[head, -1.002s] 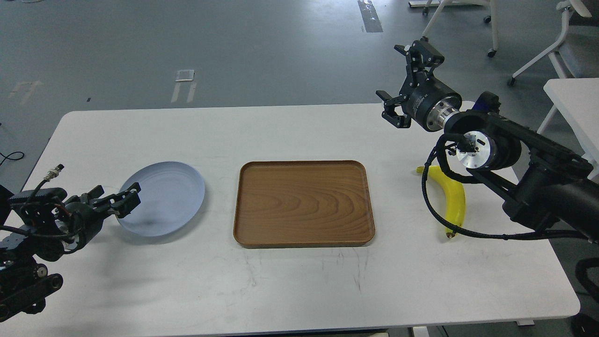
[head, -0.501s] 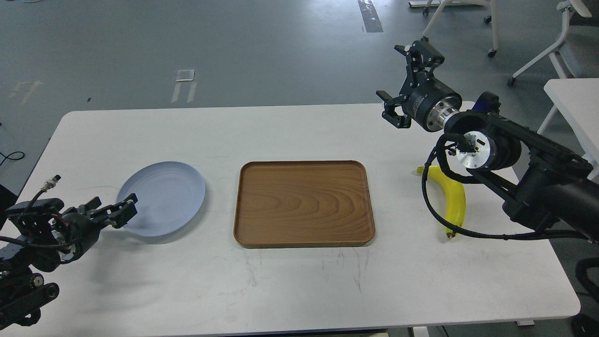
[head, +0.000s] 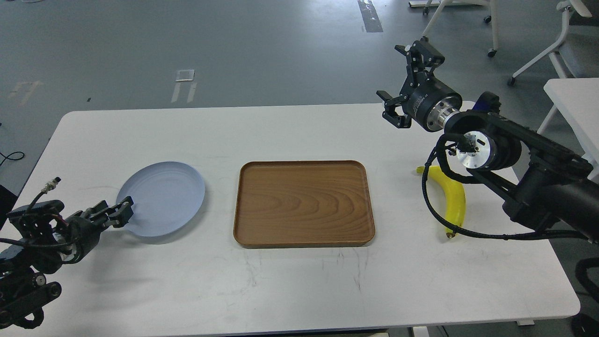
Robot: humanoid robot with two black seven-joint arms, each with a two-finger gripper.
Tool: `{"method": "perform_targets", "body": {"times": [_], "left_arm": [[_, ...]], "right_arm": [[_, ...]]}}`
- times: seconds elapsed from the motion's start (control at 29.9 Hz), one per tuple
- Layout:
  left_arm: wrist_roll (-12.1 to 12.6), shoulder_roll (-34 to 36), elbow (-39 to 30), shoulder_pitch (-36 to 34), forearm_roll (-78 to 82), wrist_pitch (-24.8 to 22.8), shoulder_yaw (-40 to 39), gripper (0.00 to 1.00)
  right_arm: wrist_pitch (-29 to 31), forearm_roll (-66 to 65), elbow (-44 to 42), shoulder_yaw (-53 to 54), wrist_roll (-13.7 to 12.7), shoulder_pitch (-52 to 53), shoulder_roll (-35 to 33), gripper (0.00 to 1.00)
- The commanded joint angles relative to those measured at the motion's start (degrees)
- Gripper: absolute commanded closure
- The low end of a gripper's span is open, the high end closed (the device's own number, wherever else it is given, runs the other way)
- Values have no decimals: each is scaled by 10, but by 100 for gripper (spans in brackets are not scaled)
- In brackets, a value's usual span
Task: Place banana on plate with both arms
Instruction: 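Lower the left gripper to the rim of the light blue plate, then grasp the plate rim with the left gripper and lift it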
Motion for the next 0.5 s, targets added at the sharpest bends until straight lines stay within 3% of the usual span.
{"method": "perform_targets", "body": {"times": [0.0,0.07,0.17,0.27,0.3,0.37,0.47], "left_arm": [[0,-1,8,1,-1,-4,-1,60],[0,-3,9,1,-1,-5,0,68],[0,-3,9,1,-1,-5,0,71],[-1,-3,10,1,-1,-5,0,81],[-3,-3,9,1,0,-4,0,91],[-16,-3,10,1,0,-2,0,100],[-24,-2,12,-1,0,-1,0,100]], "right_arm": [[0,0,0,1,0,0,-2,0],[0,0,0,1,0,-1,-2,0],[0,0,0,1,0,-1,-2,0],[-1,0,0,1,0,-3,-2,0],[-1,0,0,1,0,-3,-2,0],[-1,0,0,1,1,-4,-2,0],[-1,0,0,2,3,-5,-2,0]]}}
